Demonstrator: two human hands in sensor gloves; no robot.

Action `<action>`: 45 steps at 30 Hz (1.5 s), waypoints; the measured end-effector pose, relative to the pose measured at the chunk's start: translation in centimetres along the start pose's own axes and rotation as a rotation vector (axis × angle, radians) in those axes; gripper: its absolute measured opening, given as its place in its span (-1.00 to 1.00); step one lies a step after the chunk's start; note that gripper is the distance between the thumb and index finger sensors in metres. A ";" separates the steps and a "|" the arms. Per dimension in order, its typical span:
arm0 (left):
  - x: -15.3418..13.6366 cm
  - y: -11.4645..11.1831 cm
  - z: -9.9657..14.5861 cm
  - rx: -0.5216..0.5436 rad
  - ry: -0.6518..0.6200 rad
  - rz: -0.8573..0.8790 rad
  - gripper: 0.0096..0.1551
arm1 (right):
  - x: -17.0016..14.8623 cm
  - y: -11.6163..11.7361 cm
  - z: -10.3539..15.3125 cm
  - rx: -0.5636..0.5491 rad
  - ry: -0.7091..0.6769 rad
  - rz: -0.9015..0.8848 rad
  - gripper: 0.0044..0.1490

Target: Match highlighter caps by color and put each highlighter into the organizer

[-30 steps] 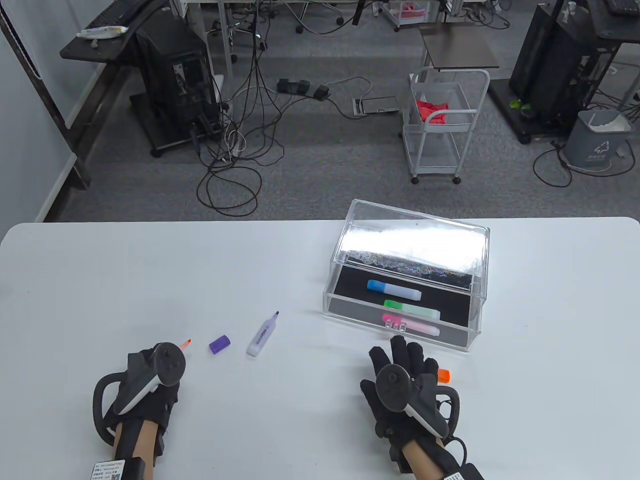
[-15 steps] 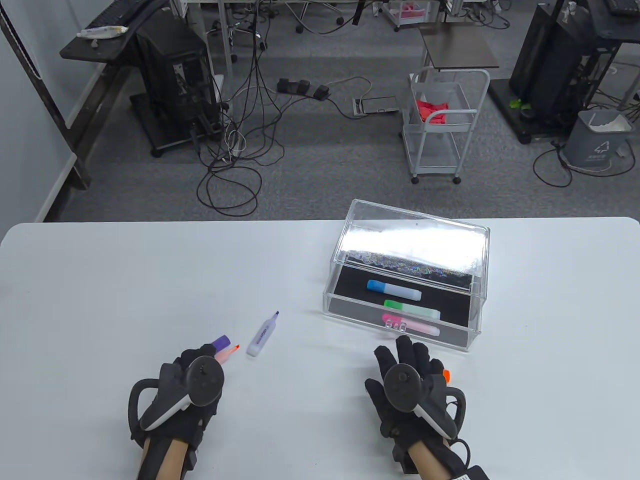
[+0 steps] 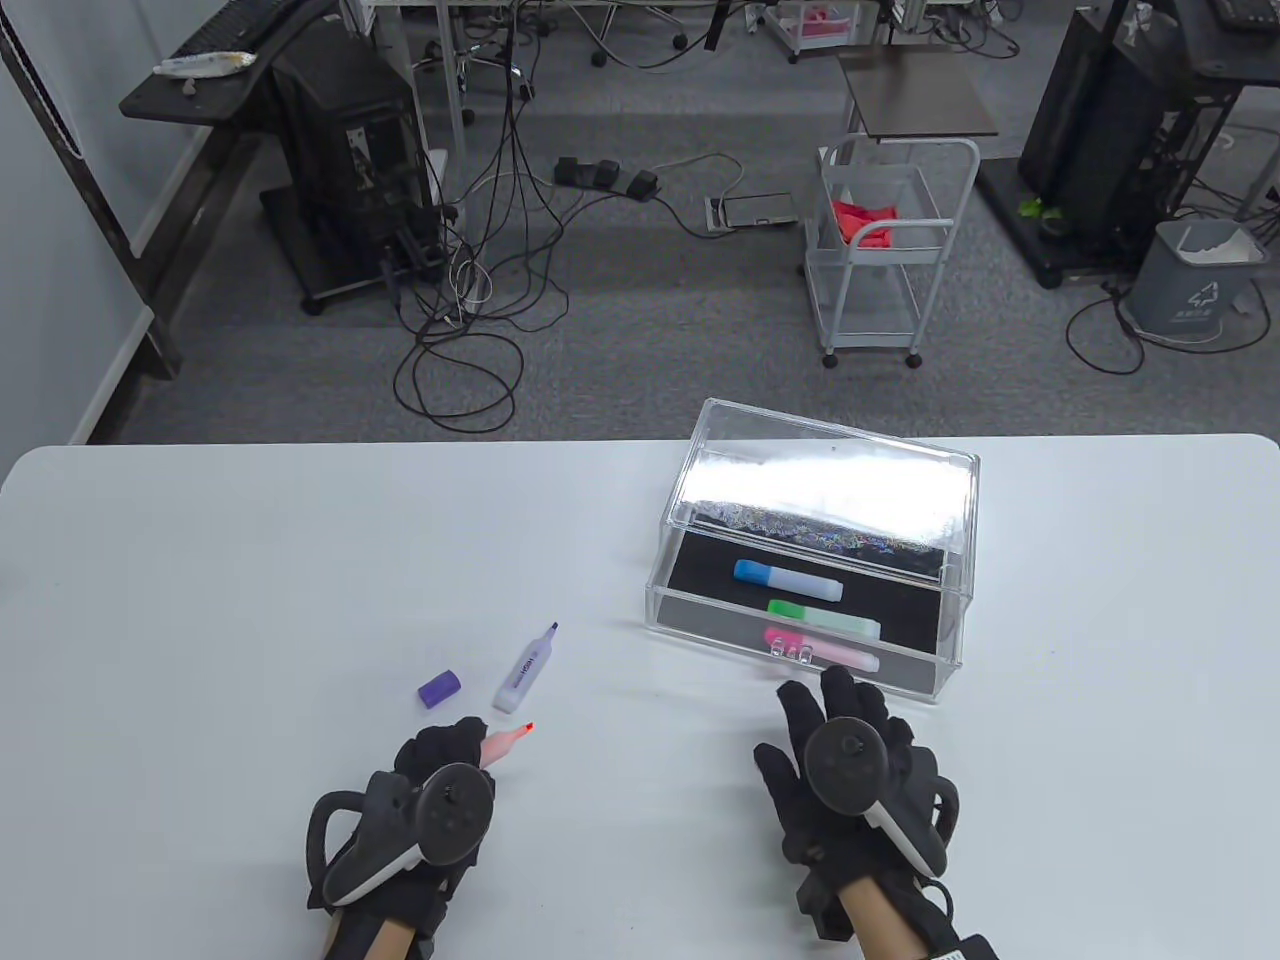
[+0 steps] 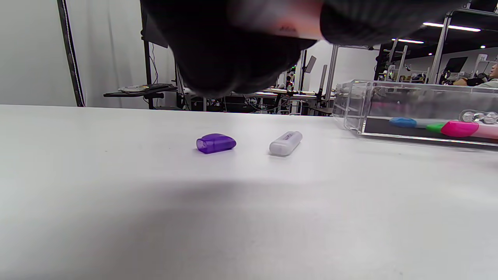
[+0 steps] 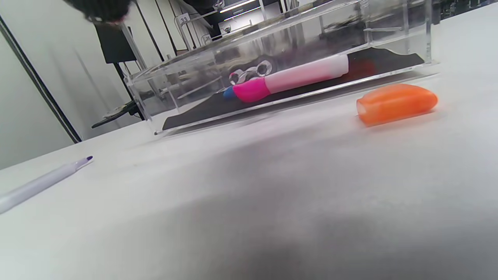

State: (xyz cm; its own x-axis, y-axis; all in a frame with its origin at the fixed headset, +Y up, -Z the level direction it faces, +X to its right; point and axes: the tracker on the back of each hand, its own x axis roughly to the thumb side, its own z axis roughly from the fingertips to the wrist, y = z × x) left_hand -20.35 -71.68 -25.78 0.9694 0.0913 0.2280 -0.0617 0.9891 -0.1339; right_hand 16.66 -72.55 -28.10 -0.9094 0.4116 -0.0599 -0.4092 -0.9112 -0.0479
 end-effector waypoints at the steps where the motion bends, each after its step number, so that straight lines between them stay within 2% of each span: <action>1: 0.1 -0.1 0.0 0.000 -0.002 0.001 -0.23 | -0.2 -0.2 0.0 -0.005 0.006 -0.013 -0.12; 5: 0.1 -0.7 -0.3 -0.045 0.002 -0.001 -0.23 | -2.2 -1.8 -0.1 -0.063 0.030 -0.103 -0.14; 10: -0.3 -0.9 -0.3 -0.052 0.009 0.008 -0.23 | -3.6 -2.1 -0.5 -0.054 0.087 -0.016 -0.17; 18: -0.2 -1.0 -0.2 -0.056 -0.004 0.020 -0.23 | -5.3 0.4 -2.1 0.150 0.195 0.243 -0.16; 21: 0.0 -1.1 -0.3 -0.063 -0.012 0.016 -0.23 | -5.9 1.2 -2.6 0.201 0.229 0.274 -0.14; 26: 0.1 -1.2 -0.4 -0.059 -0.024 0.016 -0.24 | -6.9 2.2 -3.2 0.211 0.272 0.276 -0.16; 39: 0.1 -1.3 -0.3 -0.063 -0.050 0.036 -0.25 | -6.8 2.1 -3.3 0.153 0.279 0.288 -0.35; 43: 0.2 -1.3 -0.4 -0.067 -0.058 0.037 -0.25 | -6.3 2.4 -3.3 0.169 0.208 0.338 -0.30; 45: 0.2 -1.3 -0.4 -0.068 -0.063 0.041 -0.26 | -5.8 2.2 -3.2 0.142 0.180 0.344 -0.28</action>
State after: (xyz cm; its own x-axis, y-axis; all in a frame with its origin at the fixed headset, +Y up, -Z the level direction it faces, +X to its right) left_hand -19.95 -73.02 -25.95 0.9492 0.1410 0.2813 -0.0828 0.9744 -0.2088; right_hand 21.26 -76.83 -31.06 -0.9725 0.0678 -0.2228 -0.1013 -0.9846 0.1427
